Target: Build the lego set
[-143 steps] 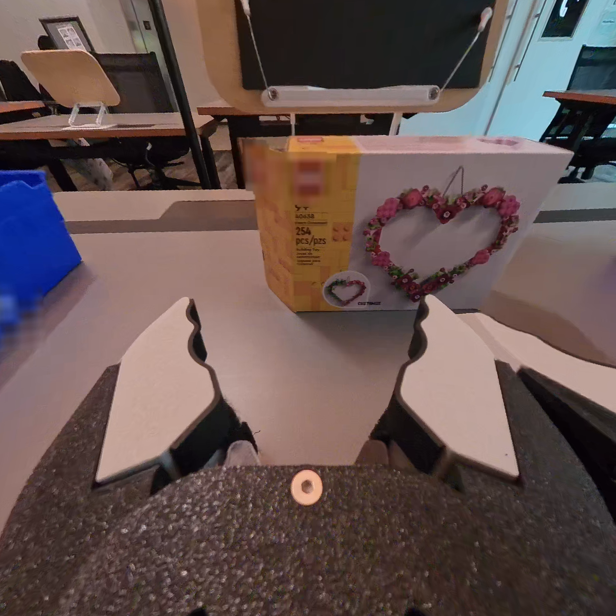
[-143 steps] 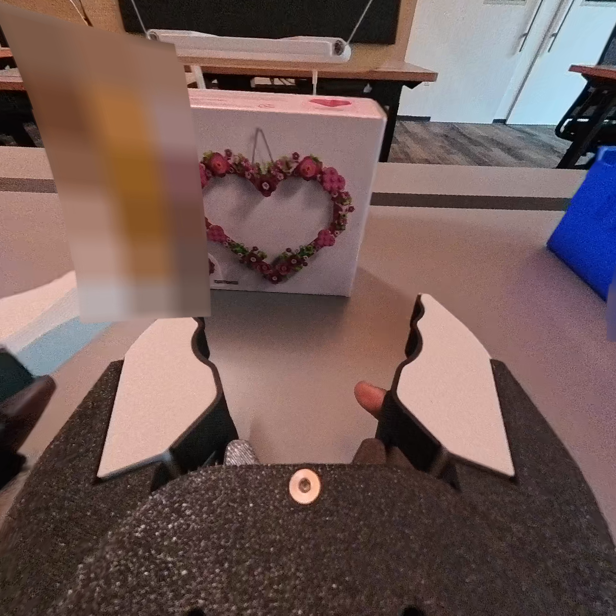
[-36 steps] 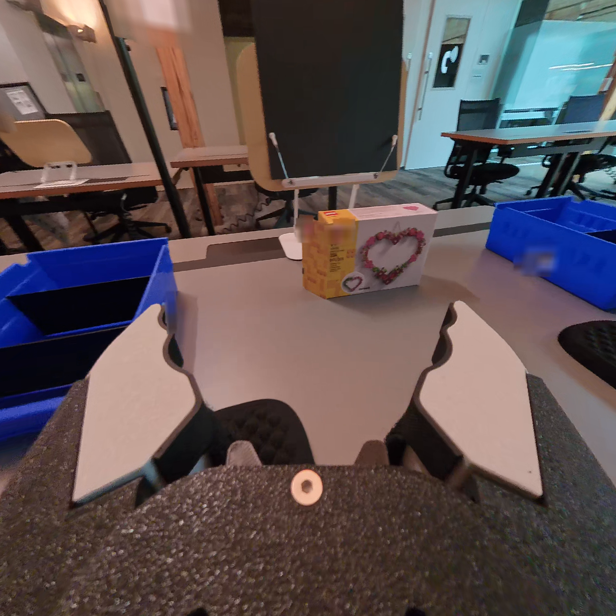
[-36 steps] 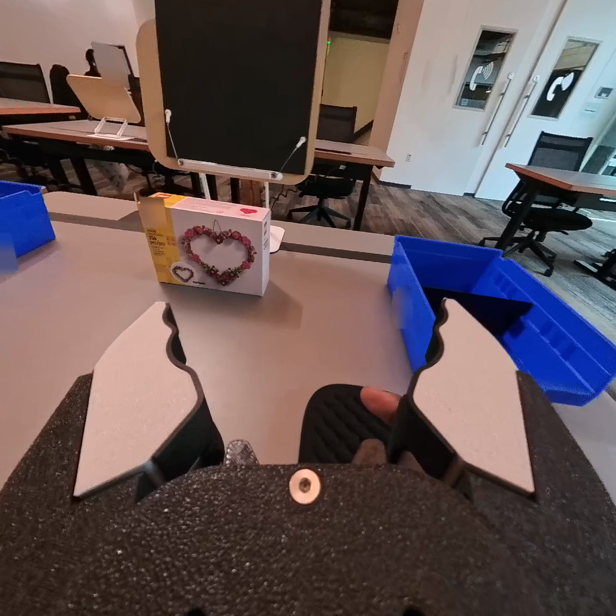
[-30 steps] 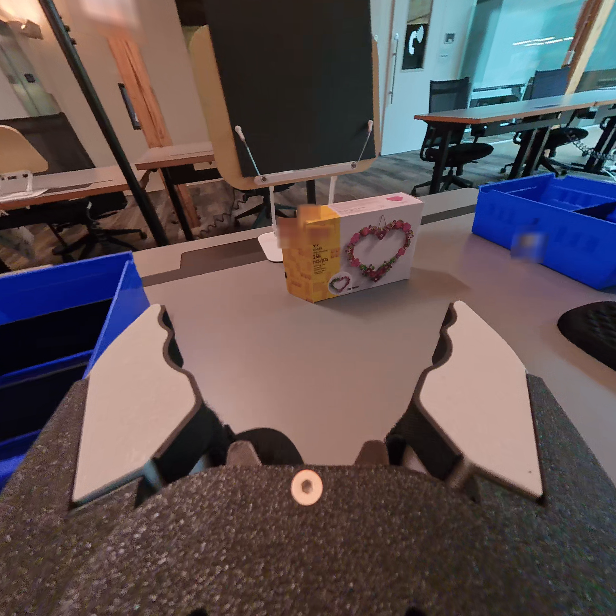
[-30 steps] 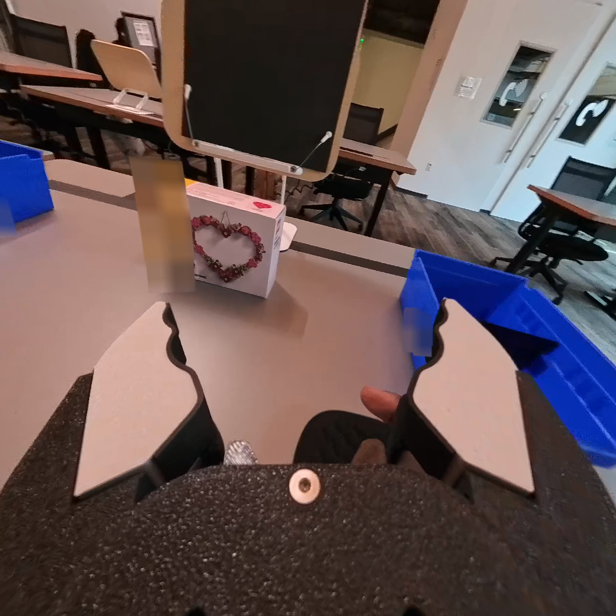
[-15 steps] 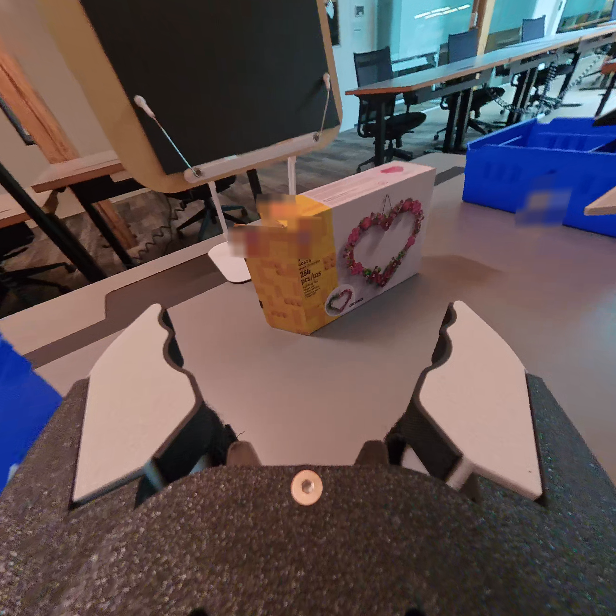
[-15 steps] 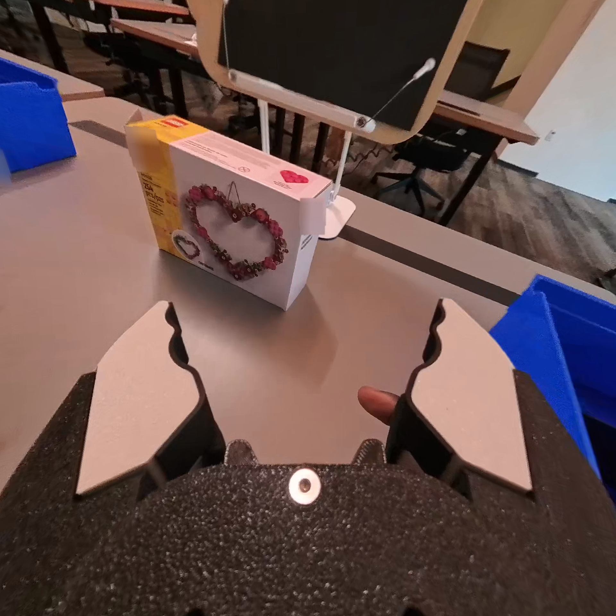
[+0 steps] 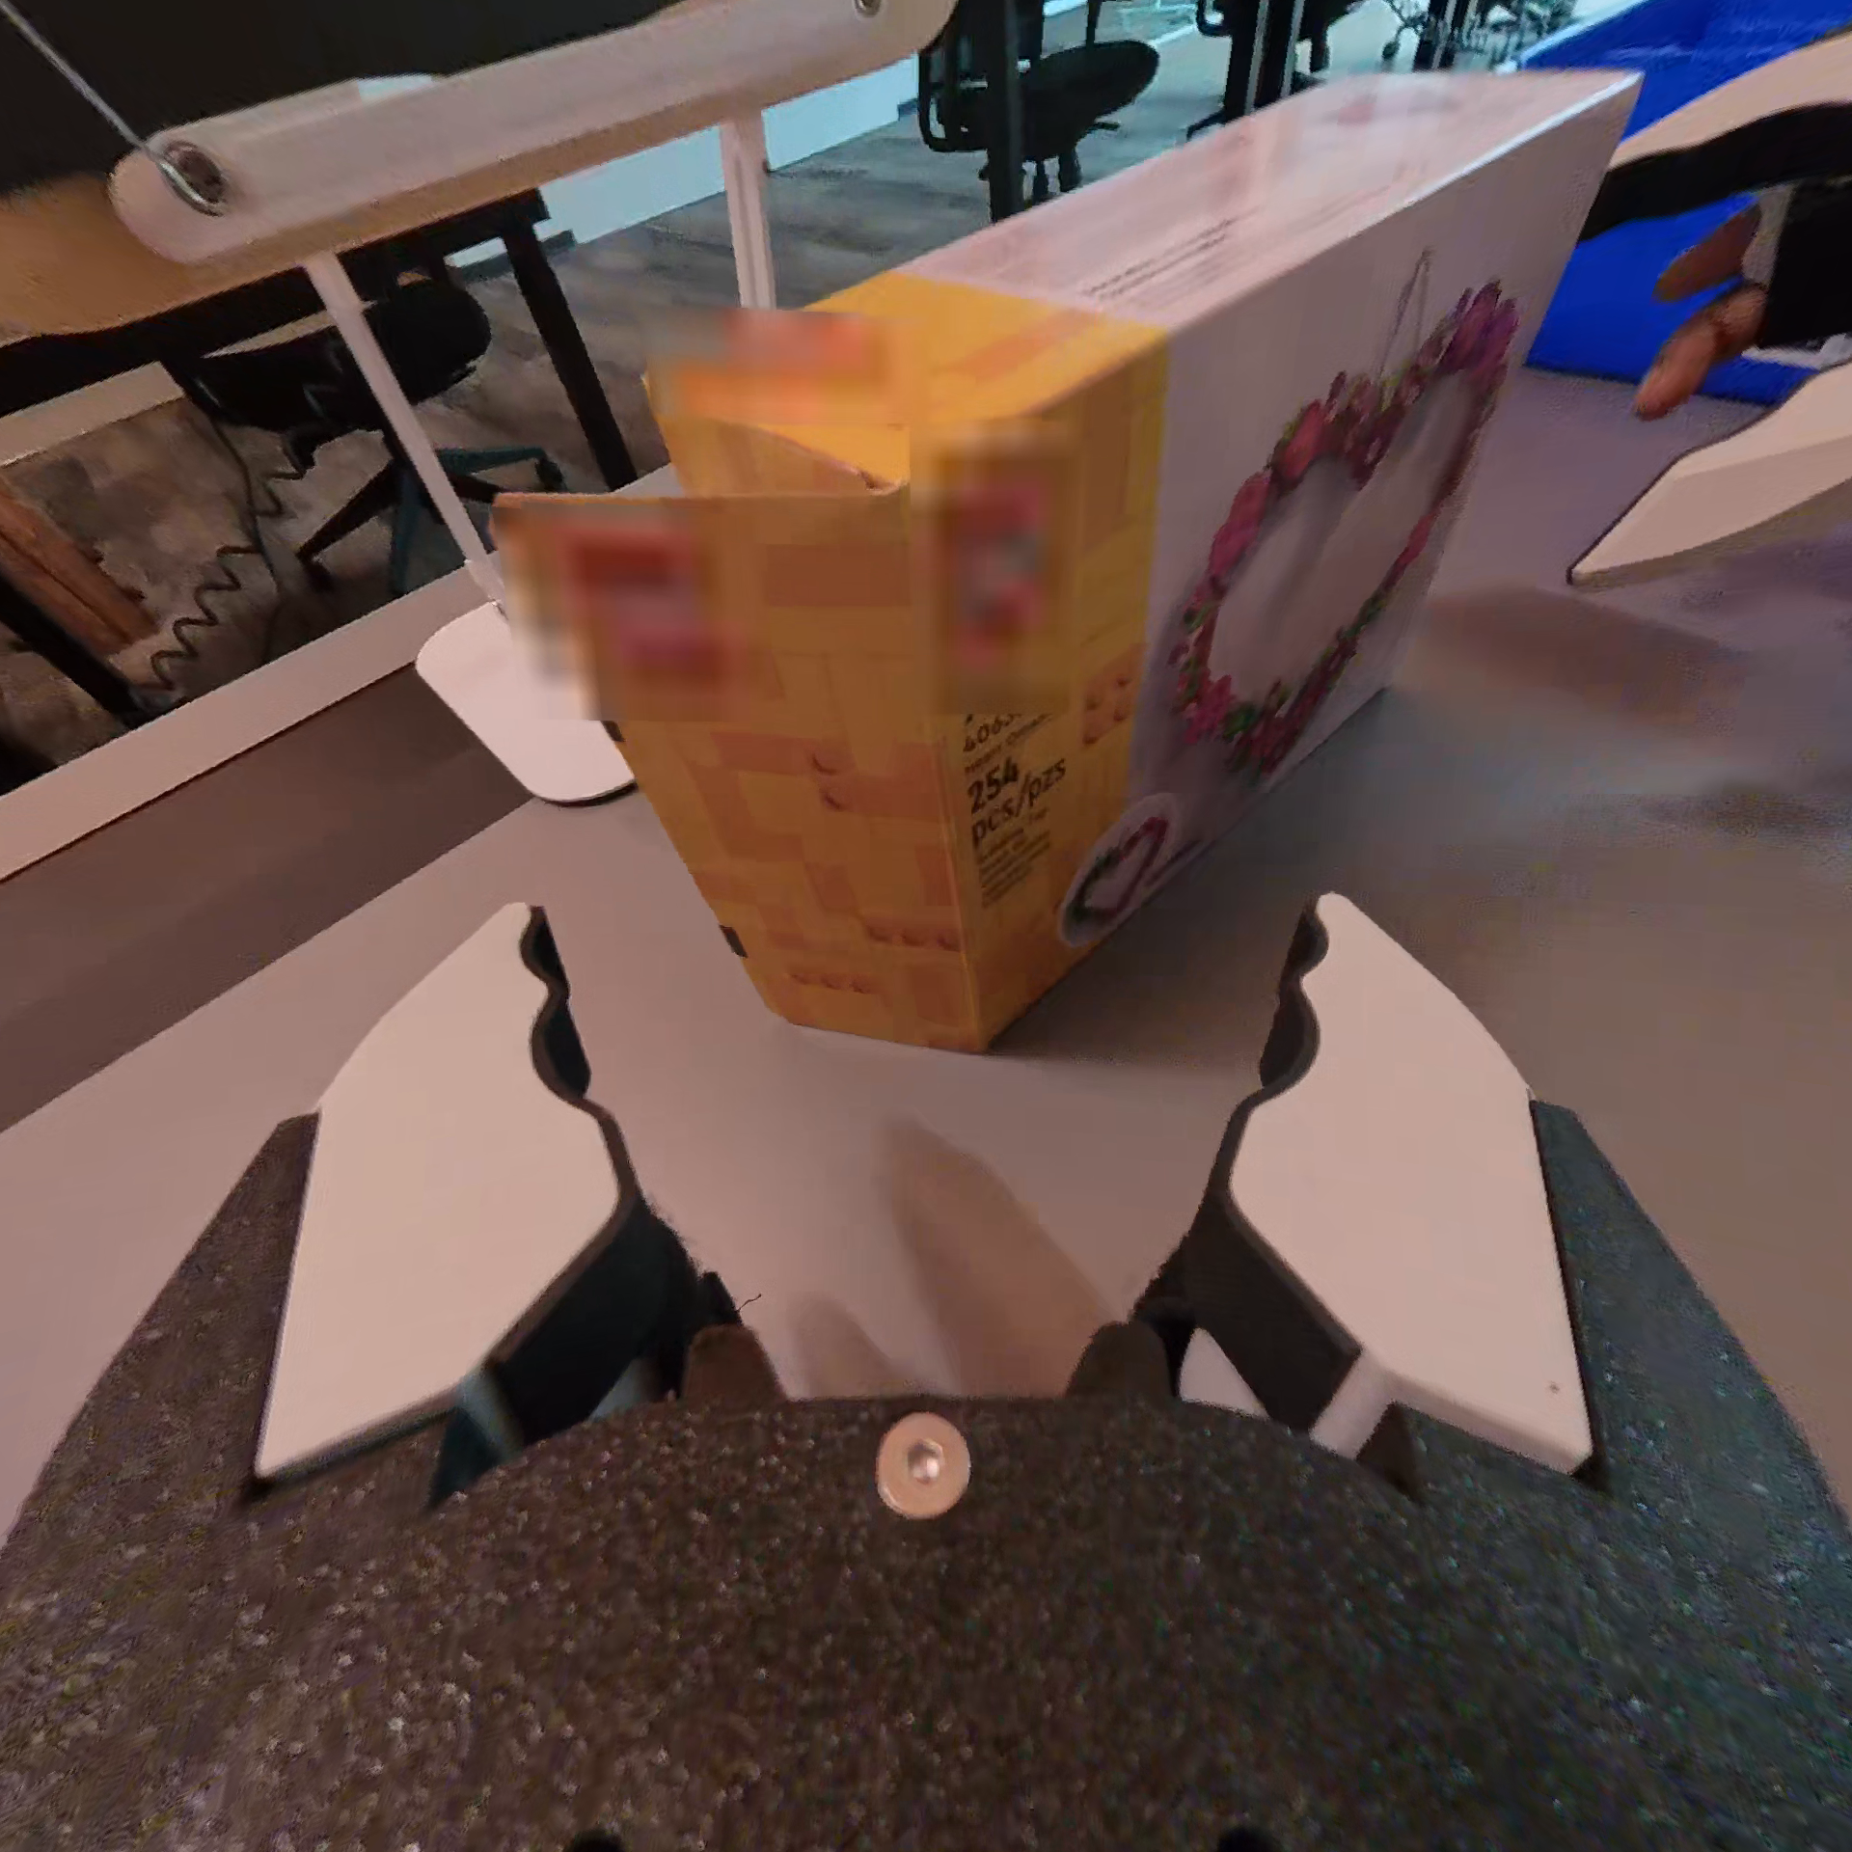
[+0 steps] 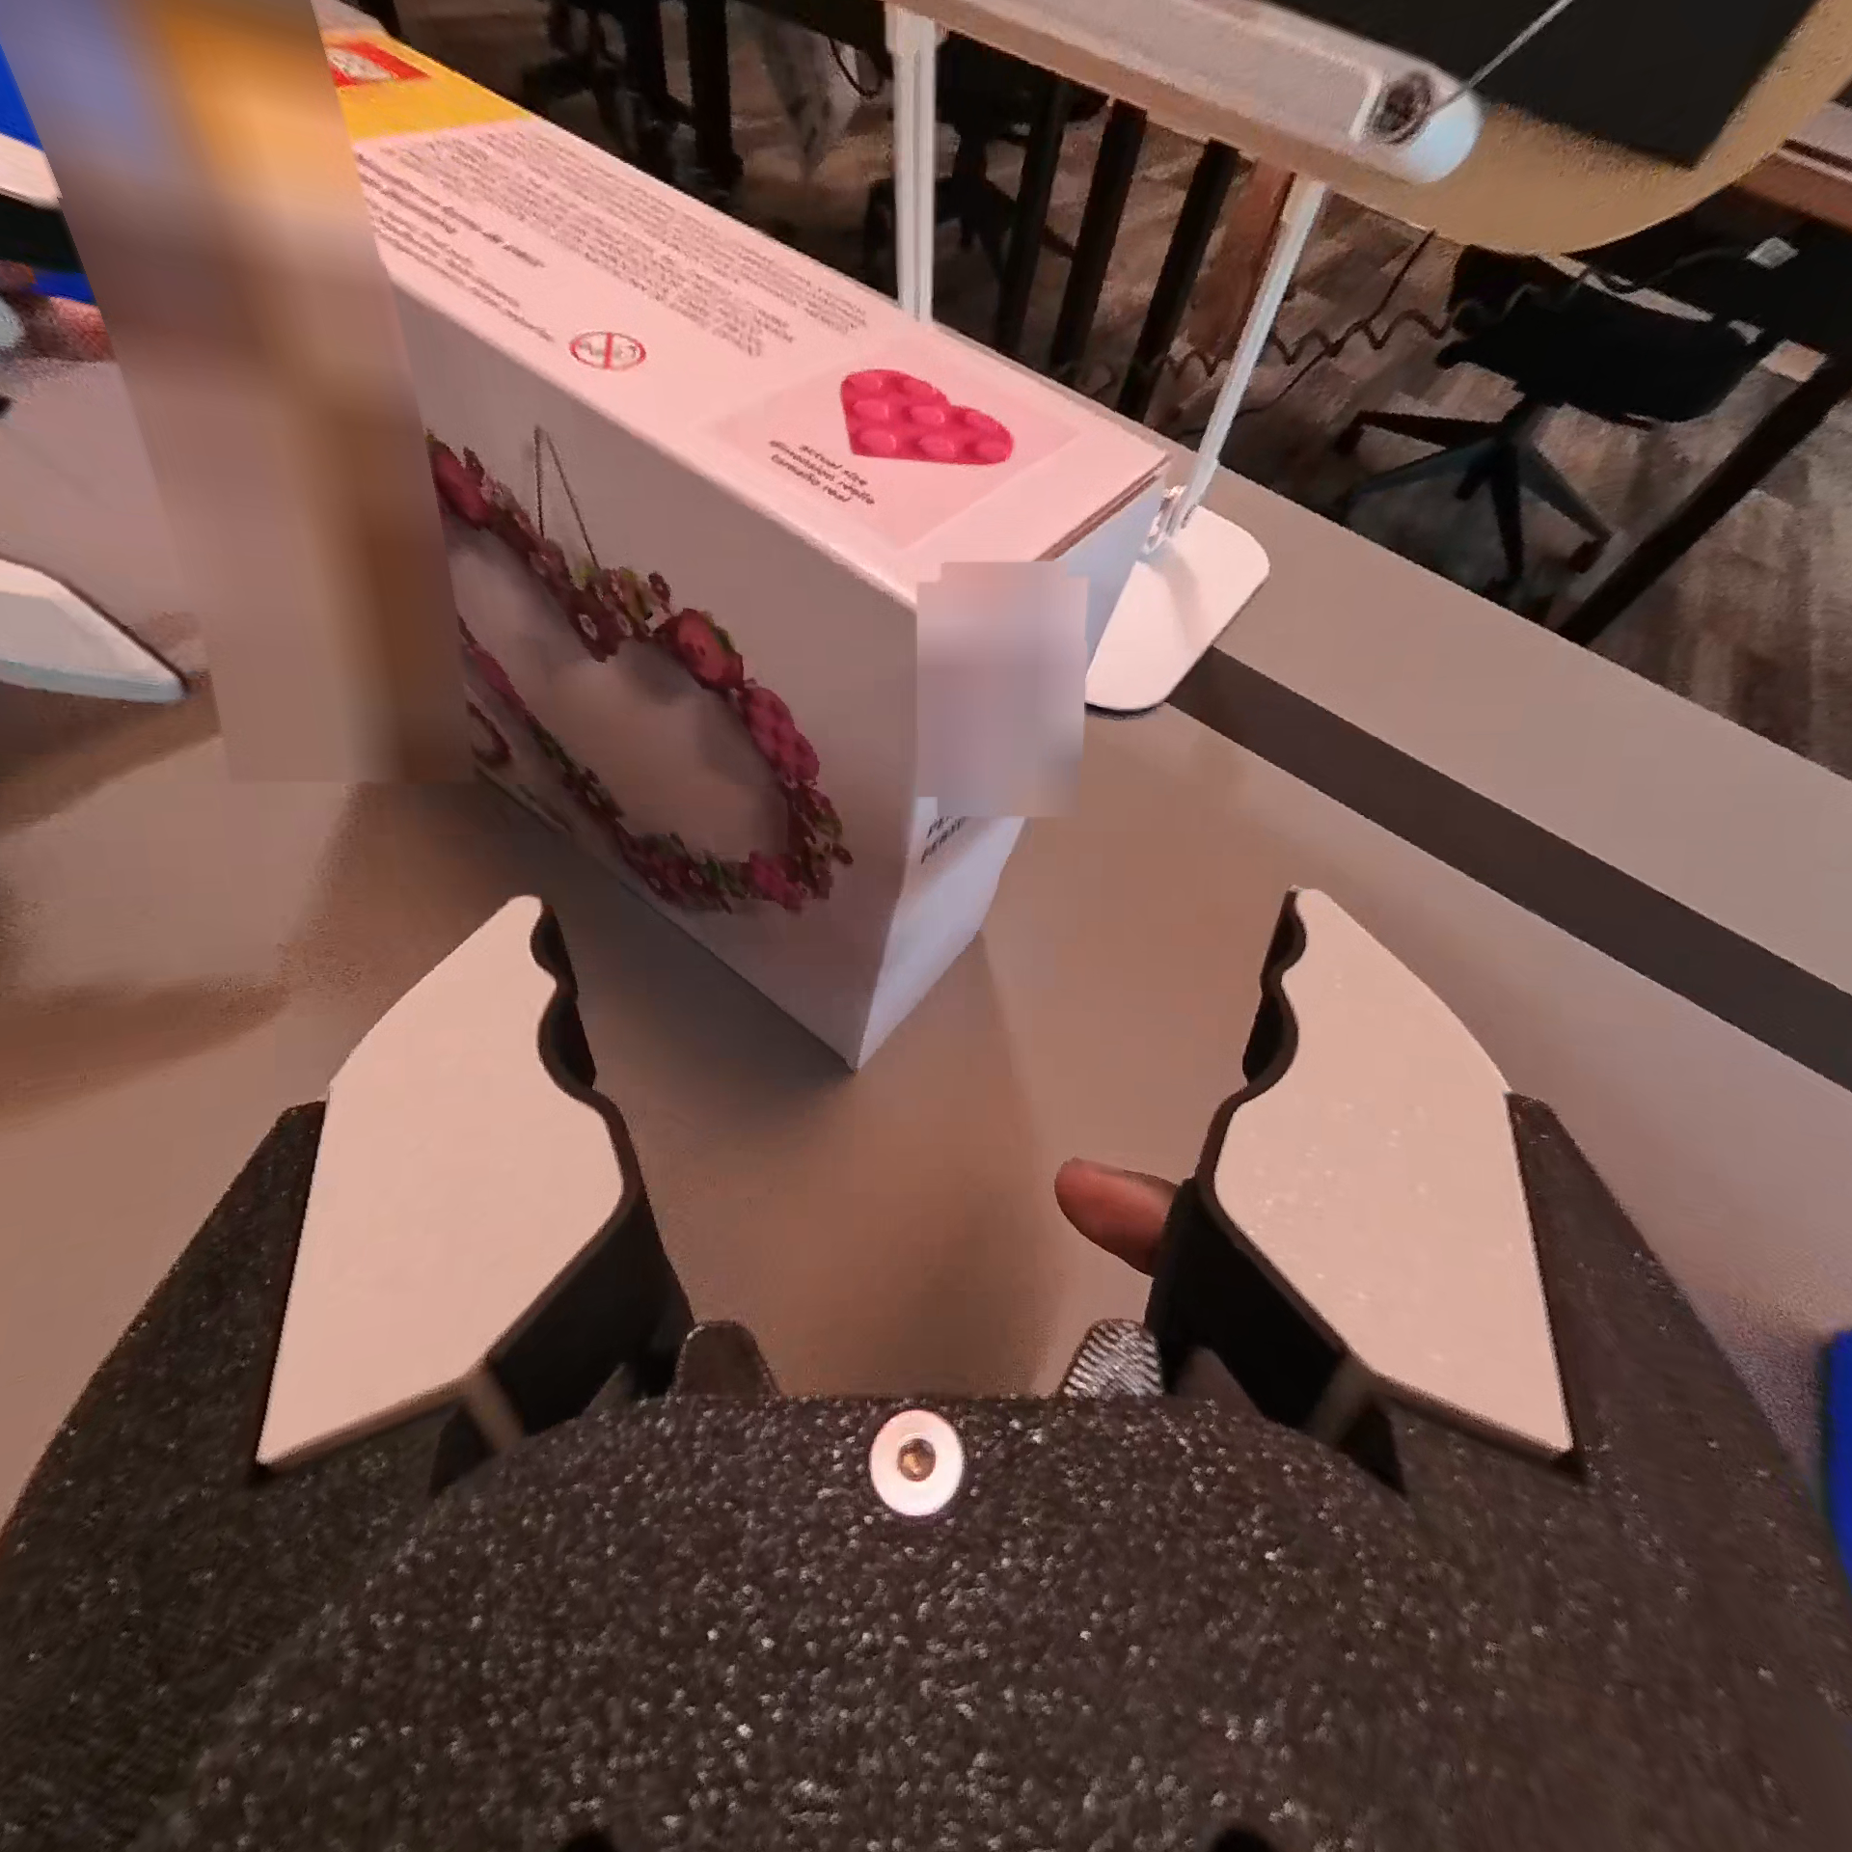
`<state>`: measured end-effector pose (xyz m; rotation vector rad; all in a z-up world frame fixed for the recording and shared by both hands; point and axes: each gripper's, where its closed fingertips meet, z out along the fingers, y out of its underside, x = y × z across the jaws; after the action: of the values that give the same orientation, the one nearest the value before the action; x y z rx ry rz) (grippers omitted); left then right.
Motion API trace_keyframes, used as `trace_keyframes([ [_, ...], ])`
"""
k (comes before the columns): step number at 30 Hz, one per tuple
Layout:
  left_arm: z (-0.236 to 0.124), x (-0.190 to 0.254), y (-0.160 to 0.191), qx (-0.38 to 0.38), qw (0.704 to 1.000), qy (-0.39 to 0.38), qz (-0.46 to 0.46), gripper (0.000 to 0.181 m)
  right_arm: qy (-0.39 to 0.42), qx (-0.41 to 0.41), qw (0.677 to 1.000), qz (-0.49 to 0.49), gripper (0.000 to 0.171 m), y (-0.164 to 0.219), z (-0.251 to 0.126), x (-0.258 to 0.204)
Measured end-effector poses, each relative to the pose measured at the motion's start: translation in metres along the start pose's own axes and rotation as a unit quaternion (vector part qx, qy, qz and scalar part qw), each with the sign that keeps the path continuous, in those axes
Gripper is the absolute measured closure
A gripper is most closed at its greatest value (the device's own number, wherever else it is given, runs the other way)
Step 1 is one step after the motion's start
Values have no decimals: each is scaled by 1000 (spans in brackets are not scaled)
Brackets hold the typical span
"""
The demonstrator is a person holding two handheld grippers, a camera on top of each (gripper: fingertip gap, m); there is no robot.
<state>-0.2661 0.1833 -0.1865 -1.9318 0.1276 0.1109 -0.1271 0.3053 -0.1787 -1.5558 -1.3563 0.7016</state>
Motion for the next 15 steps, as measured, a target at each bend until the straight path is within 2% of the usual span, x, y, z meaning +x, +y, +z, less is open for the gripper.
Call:
trace_keyframes([
  [7,33,14,0,-7,997,60,38,54,-50,-6,998,-45,45,0,27,-7],
  [12,45,23,1,-5,994,82,73,54,-83,-6,993,-80,70,2,36,-18],
  [15,48,23,-1,8,992,95,80,60,-65,-7,992,-111,70,4,41,-15],
])
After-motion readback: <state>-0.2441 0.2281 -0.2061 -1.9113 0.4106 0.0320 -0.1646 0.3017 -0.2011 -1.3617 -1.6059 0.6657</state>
